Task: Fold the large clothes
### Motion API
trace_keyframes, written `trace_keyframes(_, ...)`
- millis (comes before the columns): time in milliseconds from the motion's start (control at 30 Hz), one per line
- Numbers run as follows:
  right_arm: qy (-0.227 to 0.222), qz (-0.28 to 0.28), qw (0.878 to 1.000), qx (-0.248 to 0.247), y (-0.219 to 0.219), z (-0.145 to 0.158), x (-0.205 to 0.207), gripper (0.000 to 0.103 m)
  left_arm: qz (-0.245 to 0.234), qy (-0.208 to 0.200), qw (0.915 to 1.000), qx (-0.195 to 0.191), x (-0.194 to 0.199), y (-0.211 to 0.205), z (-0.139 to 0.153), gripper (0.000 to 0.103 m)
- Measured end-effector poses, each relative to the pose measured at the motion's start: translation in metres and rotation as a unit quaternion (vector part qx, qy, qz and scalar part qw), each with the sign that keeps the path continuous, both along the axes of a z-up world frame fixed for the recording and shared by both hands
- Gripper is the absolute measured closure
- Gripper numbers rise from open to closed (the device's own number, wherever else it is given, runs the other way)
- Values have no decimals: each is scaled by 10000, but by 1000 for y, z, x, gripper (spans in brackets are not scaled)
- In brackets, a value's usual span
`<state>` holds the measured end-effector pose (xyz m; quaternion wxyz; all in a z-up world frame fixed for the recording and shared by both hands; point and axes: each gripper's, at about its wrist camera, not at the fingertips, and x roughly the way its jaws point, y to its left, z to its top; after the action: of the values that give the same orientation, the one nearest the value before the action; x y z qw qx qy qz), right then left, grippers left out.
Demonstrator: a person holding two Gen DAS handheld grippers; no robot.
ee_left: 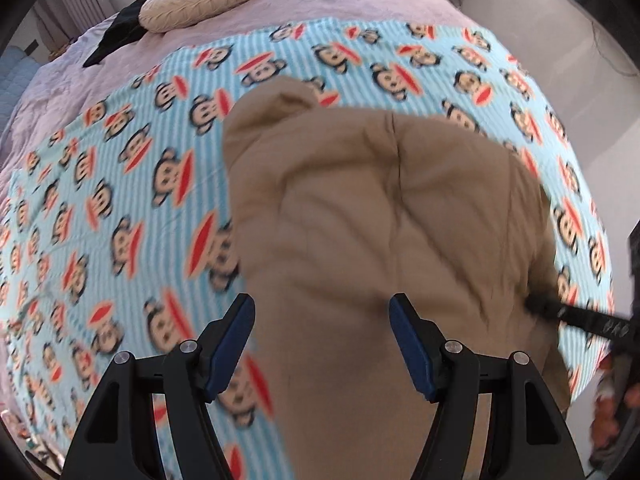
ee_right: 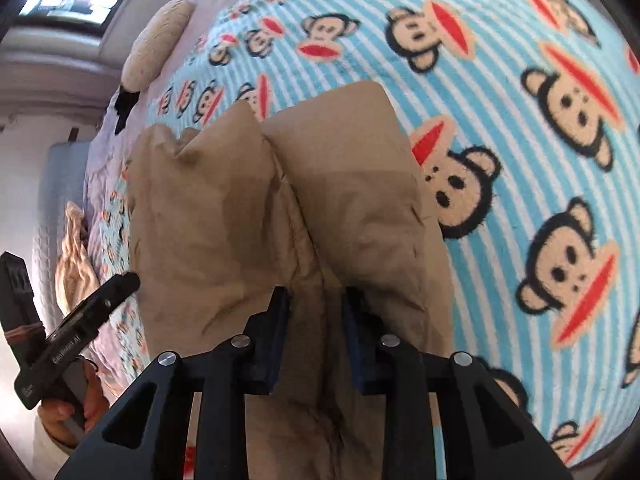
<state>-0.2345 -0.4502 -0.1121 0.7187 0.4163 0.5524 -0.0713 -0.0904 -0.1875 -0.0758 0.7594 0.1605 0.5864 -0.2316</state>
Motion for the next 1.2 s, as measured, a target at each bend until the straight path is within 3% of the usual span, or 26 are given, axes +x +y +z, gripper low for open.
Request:
trace_keyframes(267, -74, 128, 9999, -85, 13, 30, -30, 50, 449, 381, 9982, 150, -33, 35, -6, 33)
trace_keyframes(333, -59, 133, 9998, -95, 13, 33, -33, 49, 517, 378, 9979, 132, -36, 39, -7, 12)
trace_keyframes(367, -44, 150, 9998, -118, 13, 33, -33, 48, 534, 335, 9979, 126, -37, 41, -6, 9)
trace_keyframes(600, 19, 187, 9995, -238, 16, 41, -36, 39, 597, 260, 9978, 116, -34, 50, -2, 9)
trace_keyframes(733, 62, 35, 9971, -758, 10, 49, -43, 29, 601, 333, 9975, 140, -33, 52, -8, 9)
trace_keyframes(767, 84, -40, 9959, -902, 9, 51, -44, 22, 600, 350, 9975, 146, -34, 52, -10, 9)
trace_keyframes(833, 82, -187, 9937, -1102, 0, 52, -48, 20, 605, 390, 9973, 126, -33, 51, -13, 9)
trace_keyframes(933, 224, -190, 9959, -861, -11, 40, -50, 20, 618, 443, 9971, 19, -32, 52, -15, 7)
trace_keyframes(967, 245, -182, 9969, -724, -14, 36, -51, 19, 647, 473, 9968, -15, -31, 52, -16, 2)
trace_keyframes(1000, 262, -186, 9977, -603, -16, 31, -52, 9, 683, 507, 9964, -46, -30, 53, -18, 0)
trace_keyframes(1067, 231, -241, 9987, -381, -22, 24, -54, 0, 705, 600, 9956, -114, -29, 53, -20, 0)
trace_keyframes(1200, 191, -218, 9994, -193, -28, 12, -55, 0, 668, 665, 9954, -163, -24, 52, -25, 0)
